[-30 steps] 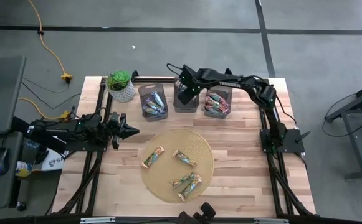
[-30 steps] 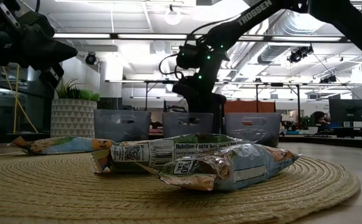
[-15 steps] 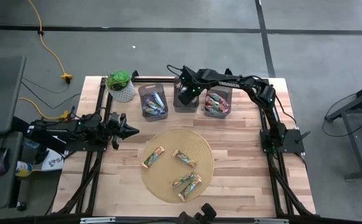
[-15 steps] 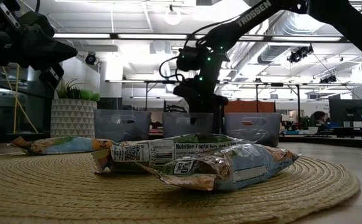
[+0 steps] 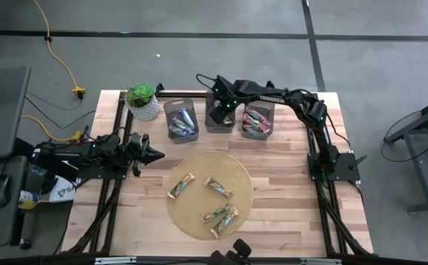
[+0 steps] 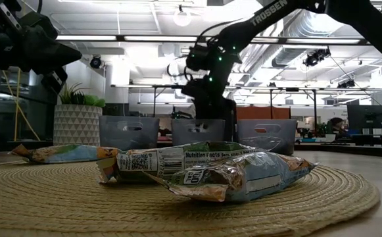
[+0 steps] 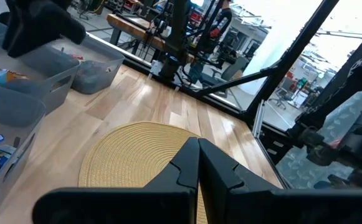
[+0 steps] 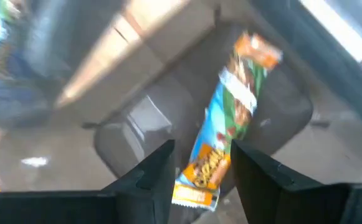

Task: Pick and place Granola Bars by type
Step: Put the yellow granola bar into the center black bin

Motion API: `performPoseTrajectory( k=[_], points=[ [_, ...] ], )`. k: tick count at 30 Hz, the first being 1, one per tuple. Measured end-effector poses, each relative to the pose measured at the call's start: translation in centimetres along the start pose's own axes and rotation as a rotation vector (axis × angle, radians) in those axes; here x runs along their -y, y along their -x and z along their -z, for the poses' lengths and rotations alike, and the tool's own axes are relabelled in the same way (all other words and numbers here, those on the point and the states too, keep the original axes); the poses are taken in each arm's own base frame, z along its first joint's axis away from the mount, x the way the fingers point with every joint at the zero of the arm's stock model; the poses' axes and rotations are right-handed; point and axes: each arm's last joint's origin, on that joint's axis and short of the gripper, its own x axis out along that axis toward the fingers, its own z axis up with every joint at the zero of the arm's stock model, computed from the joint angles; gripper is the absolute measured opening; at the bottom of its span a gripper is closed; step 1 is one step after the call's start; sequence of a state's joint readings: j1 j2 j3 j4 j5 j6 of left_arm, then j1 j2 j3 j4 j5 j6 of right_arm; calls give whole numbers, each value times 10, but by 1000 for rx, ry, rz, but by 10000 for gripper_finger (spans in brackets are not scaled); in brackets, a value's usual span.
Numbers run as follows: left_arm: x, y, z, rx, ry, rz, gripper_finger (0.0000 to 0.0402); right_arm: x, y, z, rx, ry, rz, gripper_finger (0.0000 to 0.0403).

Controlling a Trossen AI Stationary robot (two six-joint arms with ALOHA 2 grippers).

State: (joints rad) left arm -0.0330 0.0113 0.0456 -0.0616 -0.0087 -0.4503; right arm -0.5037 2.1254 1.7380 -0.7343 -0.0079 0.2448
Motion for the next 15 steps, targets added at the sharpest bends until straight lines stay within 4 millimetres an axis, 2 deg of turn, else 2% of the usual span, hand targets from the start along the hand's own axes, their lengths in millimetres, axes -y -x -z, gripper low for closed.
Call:
performPoseTrajectory(
  k=[3, 7, 15],
  points=[
    [0, 0, 0, 0, 0, 0, 1, -4, 15, -11, 49, 63, -44, 138],
    [0, 0, 0, 0, 0, 0, 1, -15, 41, -25, 100, 155, -195, 138],
    [0, 0, 0, 0, 0, 0, 1, -64, 99, -35, 101, 362, -620, 138]
  ],
)
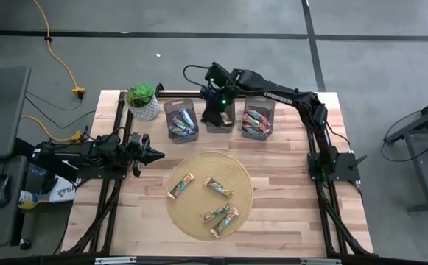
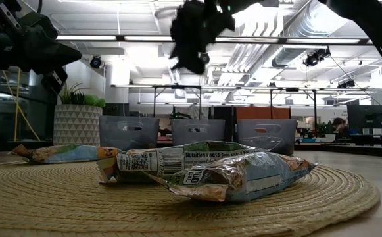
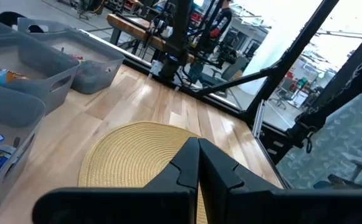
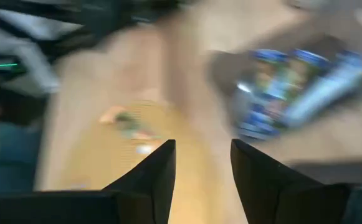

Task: Pick and place Granola Bars by type
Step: Put the yellow granola bar into the center black bin

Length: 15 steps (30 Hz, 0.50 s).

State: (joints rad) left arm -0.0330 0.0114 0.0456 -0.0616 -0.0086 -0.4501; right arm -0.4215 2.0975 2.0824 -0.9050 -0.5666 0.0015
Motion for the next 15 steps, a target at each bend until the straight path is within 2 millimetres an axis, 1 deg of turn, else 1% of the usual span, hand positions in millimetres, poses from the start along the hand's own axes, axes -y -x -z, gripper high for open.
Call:
performPoseTrajectory(
  k=[6, 10, 15],
  points=[
    [0, 0, 0, 0, 0, 0, 1, -55, 8, -19, 45, 76, -262, 138],
    [0, 0, 0, 0, 0, -1, 1, -91, 6, -23, 46, 120, -347, 138],
    [0, 0, 0, 0, 0, -1, 1, -131, -4, -19, 13, 136, -395, 138]
  ],
)
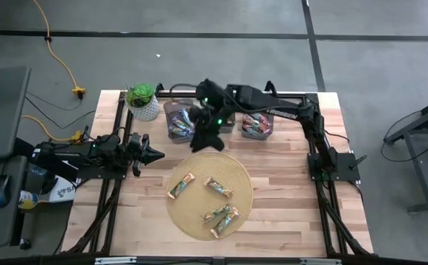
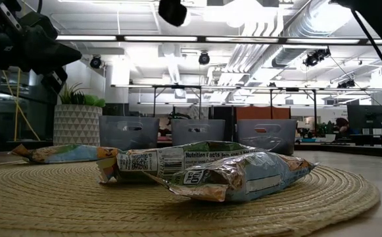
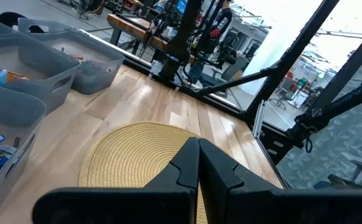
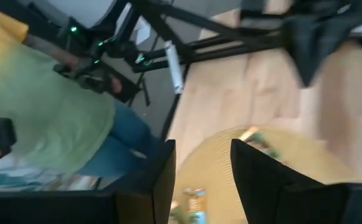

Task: Pick and place Granola Bars by type
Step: Put the yellow granola bar into the center black bin

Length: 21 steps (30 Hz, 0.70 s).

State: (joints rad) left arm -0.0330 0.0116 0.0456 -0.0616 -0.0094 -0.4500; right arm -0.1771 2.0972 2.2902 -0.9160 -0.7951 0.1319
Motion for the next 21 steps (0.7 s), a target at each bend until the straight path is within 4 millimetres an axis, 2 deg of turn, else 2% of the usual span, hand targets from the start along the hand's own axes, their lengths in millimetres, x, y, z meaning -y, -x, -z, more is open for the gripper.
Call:
performPoseTrajectory(
  k=[7, 10, 15, 18, 21],
  points=[
    [0, 0, 0, 0, 0, 0, 1, -43, -38, 16, -129, -134, -68, 138],
    [0, 0, 0, 0, 0, 0, 1, -62, -54, 27, -194, -198, -18, 138],
    [0, 0, 0, 0, 0, -1, 1, -89, -78, 49, -255, -252, 227, 138],
    [0, 0, 0, 1, 0, 0, 1, -100, -95, 62, -228, -275, 424, 138],
    [0, 0, 0, 1, 0, 0, 1, -110, -111, 76, -202, -284, 541, 138]
  ],
)
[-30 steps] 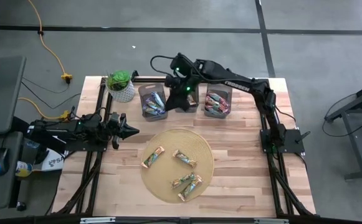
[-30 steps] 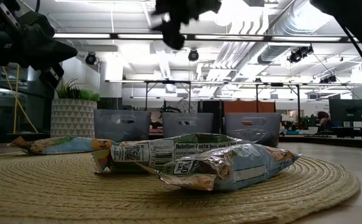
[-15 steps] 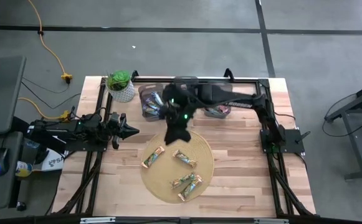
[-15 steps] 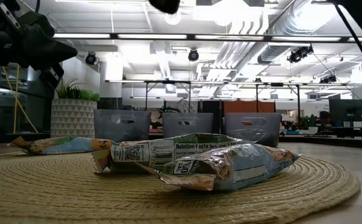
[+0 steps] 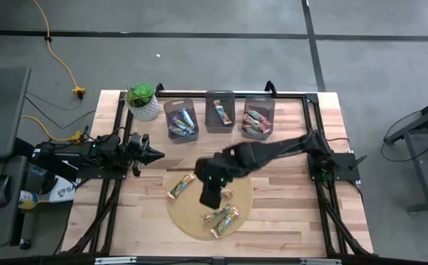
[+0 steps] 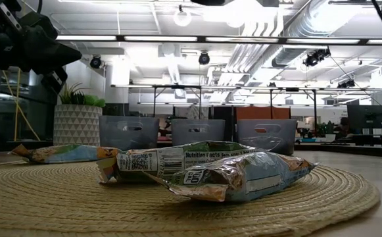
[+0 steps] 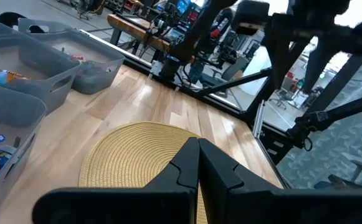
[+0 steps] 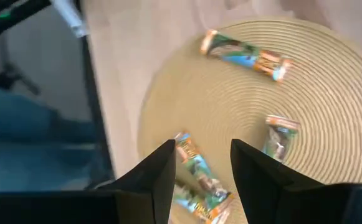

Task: Pick and place Granola Bars by type
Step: Put the yellow granola bar into the center black bin

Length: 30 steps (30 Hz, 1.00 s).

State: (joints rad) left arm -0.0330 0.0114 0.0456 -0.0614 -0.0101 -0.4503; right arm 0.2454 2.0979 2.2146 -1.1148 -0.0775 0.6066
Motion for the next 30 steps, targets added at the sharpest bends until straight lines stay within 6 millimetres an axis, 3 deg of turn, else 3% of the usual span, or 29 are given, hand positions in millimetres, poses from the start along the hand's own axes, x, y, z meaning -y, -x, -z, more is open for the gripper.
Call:
performPoseTrajectory(
  k=[7, 14, 22, 30],
  points=[
    [0, 0, 0, 0, 0, 0, 1, -16, -38, 39, -37, -84, 128, 138],
    [0, 0, 0, 0, 0, 0, 1, -3, -74, 67, -129, -78, 201, 138],
    [0, 0, 0, 0, 0, 0, 1, 30, -104, 71, -137, -121, 221, 138],
    [0, 0, 0, 0, 0, 1, 1, 64, -119, 66, -155, -143, 212, 158]
  ],
)
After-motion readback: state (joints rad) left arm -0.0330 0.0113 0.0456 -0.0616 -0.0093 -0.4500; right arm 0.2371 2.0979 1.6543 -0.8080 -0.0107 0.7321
